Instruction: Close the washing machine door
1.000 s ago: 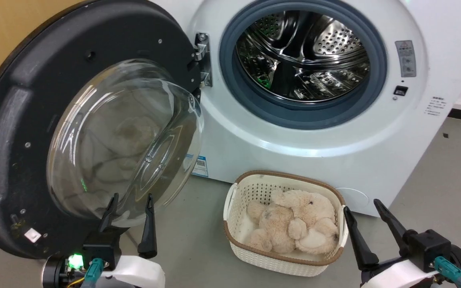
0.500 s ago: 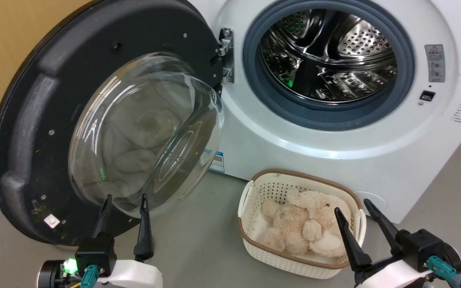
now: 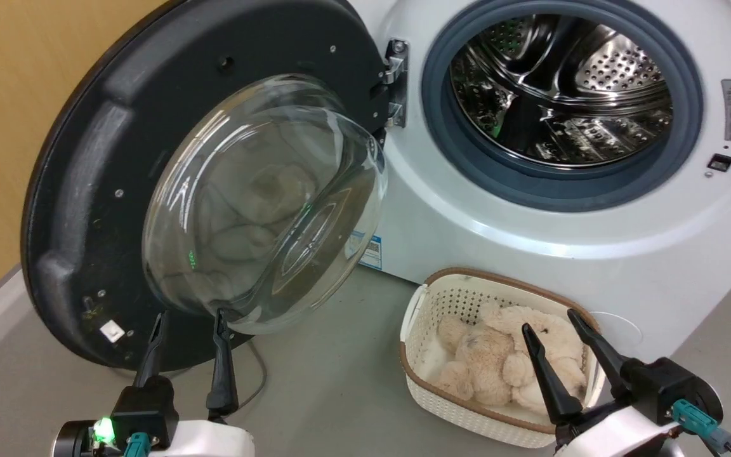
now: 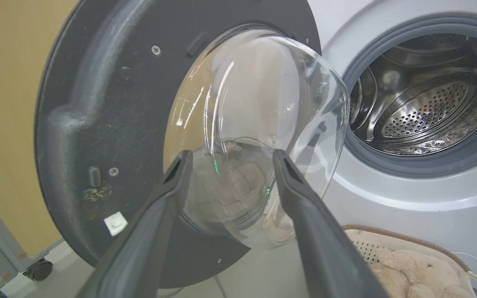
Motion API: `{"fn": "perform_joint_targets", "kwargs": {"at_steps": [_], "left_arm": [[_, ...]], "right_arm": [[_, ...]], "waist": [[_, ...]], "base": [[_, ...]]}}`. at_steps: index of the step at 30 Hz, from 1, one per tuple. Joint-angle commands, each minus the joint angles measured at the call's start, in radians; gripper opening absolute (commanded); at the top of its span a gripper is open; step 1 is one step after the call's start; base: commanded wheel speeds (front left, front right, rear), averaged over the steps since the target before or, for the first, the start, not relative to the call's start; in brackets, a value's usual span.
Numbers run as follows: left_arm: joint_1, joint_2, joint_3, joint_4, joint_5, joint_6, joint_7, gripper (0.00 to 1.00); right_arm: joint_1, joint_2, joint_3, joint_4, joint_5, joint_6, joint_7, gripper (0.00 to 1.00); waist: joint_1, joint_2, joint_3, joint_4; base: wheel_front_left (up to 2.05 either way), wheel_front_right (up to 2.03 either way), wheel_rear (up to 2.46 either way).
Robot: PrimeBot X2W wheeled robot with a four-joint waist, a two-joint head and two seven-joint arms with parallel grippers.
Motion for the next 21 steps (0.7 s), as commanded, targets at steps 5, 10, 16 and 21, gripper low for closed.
{"fn": "perform_joint_targets", "kwargs": {"at_steps": [5,10,16,21], "left_arm": [[0.017,0.001,0.003,-0.012,-0.003,0.009,-0.017,1.00],[0.018,0.001,0.000,-0.017,-0.003,0.016,-0.028,1.00],[0.021,0.001,-0.006,-0.021,-0.002,0.025,-0.040,1.00],[0.023,0.001,-0.003,-0.026,-0.004,0.032,-0.051,1.00]], "right_arm": [[-0.026,-0.015,0.019,0.014,0.019,0.001,-0.020,1.00],[-0.033,-0.020,0.033,0.024,0.031,0.001,-0.033,1.00],[-0.041,-0.025,0.048,0.035,0.048,0.001,-0.048,1.00],[-0.047,-0.033,0.060,0.045,0.061,0.001,-0.060,1.00]], "waist": [[0.0000,0.0000,0.004,0.025],[0.0000,0.0000,0.008,0.047],[0.0000,0.0000,0.011,0.074],[0.0000,0.0000,0.011,0.095]], "base": [[0.00,0.00,0.00],[0.00,0.00,0.00],[0.00,0.00,0.00],[0.00,0.00,0.00]]}}
